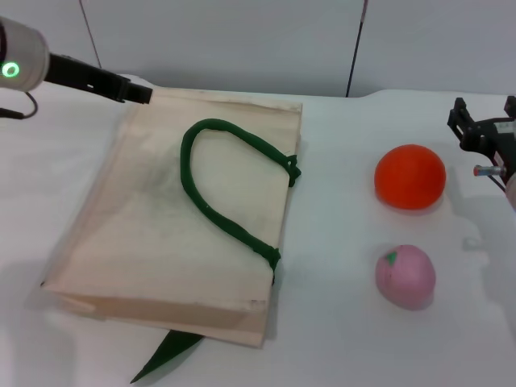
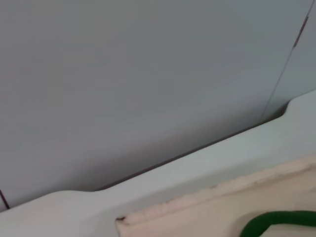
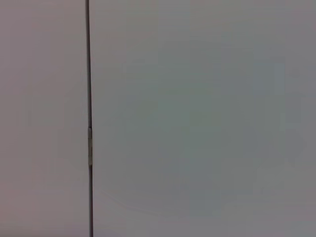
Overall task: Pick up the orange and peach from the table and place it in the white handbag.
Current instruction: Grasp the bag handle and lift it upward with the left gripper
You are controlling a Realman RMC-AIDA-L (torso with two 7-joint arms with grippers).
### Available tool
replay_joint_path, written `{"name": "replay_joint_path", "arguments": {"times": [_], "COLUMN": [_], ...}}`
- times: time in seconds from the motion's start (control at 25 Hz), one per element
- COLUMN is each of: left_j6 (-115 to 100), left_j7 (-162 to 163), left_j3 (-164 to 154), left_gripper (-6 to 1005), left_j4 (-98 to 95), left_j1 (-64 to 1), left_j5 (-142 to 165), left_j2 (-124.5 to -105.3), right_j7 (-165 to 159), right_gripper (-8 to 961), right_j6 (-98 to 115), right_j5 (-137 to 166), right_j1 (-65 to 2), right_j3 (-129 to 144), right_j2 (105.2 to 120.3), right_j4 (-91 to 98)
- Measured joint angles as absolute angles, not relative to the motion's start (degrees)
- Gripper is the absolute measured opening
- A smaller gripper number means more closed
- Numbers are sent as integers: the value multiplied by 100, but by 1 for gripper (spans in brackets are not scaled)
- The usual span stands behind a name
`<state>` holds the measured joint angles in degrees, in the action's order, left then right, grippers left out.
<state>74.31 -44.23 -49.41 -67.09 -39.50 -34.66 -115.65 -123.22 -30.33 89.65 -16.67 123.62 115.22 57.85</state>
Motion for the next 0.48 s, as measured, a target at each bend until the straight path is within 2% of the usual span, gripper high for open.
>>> {"name": "replay_joint_path", "arguments": {"times": [0.48], "left_j6": [7183], "left_j7": [-4752], "left_j3": [-4926], "left_gripper": [464], "left_j4": [-5443], "left_j1": [-4407], "left_j5": [-3487], "left_j2": [-11580], "right_j7": [-12241], "right_gripper": [756], "right_j6": [-3033], "right_j5": [8965], "right_j1": [-1679], "right_j3": [12383], "right_j2": [11522], "right_j4": [5843]}}
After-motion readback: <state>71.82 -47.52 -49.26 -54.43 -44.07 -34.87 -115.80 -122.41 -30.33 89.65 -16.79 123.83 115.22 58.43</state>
